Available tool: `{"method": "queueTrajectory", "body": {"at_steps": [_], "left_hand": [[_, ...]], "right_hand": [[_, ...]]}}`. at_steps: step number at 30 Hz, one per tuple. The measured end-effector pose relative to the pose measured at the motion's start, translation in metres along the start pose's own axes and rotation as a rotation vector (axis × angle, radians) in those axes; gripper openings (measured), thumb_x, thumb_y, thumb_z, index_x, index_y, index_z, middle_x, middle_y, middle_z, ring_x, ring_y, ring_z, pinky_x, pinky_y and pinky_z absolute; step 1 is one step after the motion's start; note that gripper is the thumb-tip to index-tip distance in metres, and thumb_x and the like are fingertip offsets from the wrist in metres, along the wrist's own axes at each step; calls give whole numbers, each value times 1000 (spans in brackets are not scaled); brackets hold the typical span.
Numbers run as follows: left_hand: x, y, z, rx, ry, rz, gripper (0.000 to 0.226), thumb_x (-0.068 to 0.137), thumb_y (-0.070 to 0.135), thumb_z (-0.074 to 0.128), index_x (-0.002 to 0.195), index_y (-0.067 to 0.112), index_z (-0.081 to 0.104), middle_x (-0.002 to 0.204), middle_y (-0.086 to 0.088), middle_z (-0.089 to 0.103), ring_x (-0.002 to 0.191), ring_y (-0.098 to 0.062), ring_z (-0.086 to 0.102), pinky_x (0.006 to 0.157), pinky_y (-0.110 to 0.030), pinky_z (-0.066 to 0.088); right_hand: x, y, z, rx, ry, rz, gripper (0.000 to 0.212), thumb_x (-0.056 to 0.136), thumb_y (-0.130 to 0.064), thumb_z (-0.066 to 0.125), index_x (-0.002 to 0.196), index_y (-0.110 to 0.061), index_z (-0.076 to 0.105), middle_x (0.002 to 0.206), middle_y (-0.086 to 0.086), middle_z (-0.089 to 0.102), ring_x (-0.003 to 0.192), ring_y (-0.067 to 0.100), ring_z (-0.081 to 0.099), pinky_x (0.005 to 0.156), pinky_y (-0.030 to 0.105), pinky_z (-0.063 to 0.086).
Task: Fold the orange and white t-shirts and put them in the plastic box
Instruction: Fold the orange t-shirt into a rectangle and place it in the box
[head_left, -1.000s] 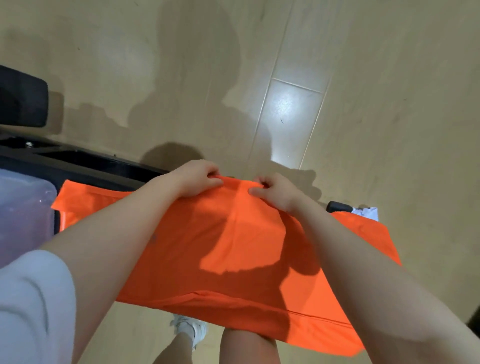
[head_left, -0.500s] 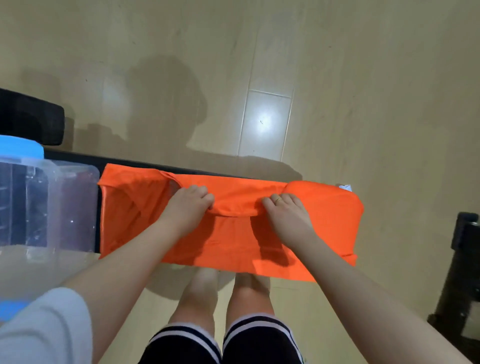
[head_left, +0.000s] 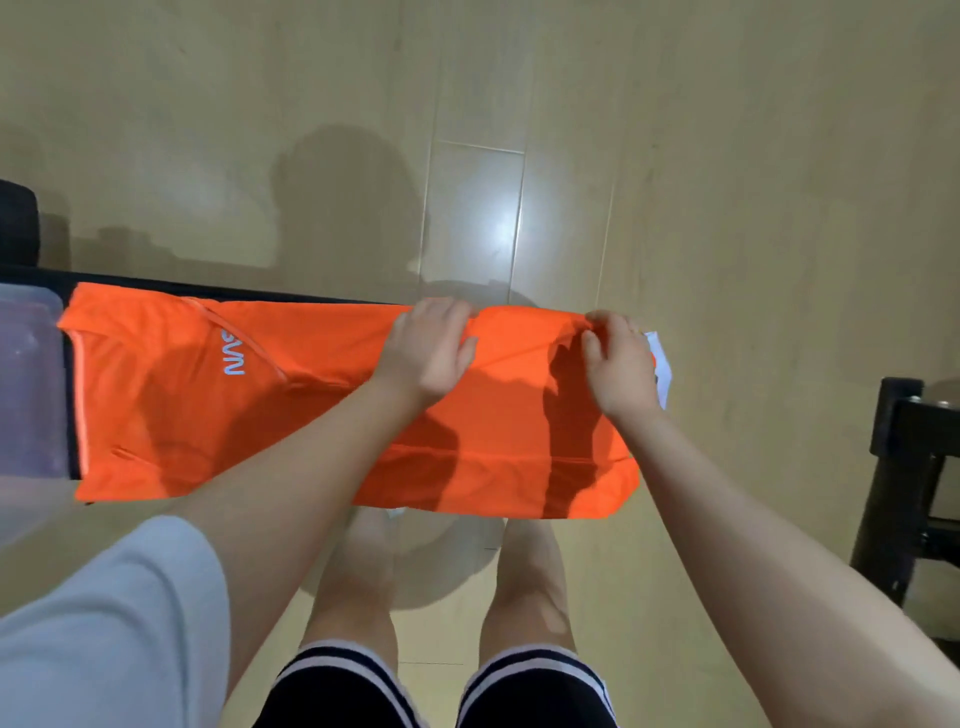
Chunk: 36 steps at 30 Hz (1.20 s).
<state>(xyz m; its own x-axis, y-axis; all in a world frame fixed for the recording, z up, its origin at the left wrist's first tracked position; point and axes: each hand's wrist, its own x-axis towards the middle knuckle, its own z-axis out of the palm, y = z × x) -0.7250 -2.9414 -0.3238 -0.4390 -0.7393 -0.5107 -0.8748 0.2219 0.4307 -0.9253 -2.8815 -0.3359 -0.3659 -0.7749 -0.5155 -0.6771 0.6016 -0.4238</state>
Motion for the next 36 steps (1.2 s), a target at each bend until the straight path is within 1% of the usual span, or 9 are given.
{"method": "queueTrajectory", "body": {"at_steps": [3,7,12,15,19,23,26,31,36], "left_hand": [[46,31,13,-11,-64,-130,36,94,30,43,124,11,49,130,-14,53,124,-31,45,101,-39,35],[95,51,27,-50,-250,-387,42,95,37,38,121,7,51,130,-19,53,121,-34,49,98,-39,40],[124,56,33,-9,-483,-426,49,95,36,42,126,-1,48,136,-23,49,125,-35,47,99,-37,39],[126,49,32,-143,-504,-410,37,92,26,51,120,2,55,127,-17,58,114,-31,54,89,-30,42],[122,46,36,-546,-281,-413,23,88,12,56,111,9,57,92,-4,60,78,-16,54,63,-17,42],[112,60,27,-802,-77,-271,19,85,5,59,97,20,57,77,7,51,63,-4,45,56,-5,37],[98,65,22,-828,-86,-183,28,75,15,63,91,36,52,78,11,52,64,-4,46,62,-12,40],[71,74,21,-716,-101,-82,38,73,9,62,102,30,50,73,13,48,60,1,42,59,-7,35],[35,92,33,-407,-223,53,40,74,-2,61,111,13,58,75,9,45,74,-18,48,72,-23,41]], "right_hand": [[34,18,-15,121,-83,53,29,94,-15,41,118,-7,57,123,11,59,118,25,50,98,31,35],[80,35,-14,219,-292,118,22,95,-19,43,105,-10,60,94,2,58,89,17,51,77,26,36],[116,46,-2,175,-558,197,17,88,-21,52,86,-7,60,80,7,58,79,19,51,73,29,38],[121,40,-5,74,-721,231,36,92,-34,48,101,-3,64,104,17,64,96,28,60,83,34,44],[124,35,-10,30,-792,216,44,95,-40,43,124,-10,57,128,21,56,116,34,53,97,35,41],[127,39,-14,595,-786,433,26,87,-25,61,107,-8,64,90,10,71,79,22,66,78,35,55],[129,38,-30,880,-743,307,20,85,-5,58,105,-7,64,77,0,72,68,11,67,68,23,56],[92,46,-74,696,-527,2,29,83,6,58,71,-20,56,53,-14,56,49,-3,49,49,10,37],[24,79,-68,236,-202,-143,24,78,10,50,79,-11,61,87,5,62,85,18,51,69,14,34]]}}
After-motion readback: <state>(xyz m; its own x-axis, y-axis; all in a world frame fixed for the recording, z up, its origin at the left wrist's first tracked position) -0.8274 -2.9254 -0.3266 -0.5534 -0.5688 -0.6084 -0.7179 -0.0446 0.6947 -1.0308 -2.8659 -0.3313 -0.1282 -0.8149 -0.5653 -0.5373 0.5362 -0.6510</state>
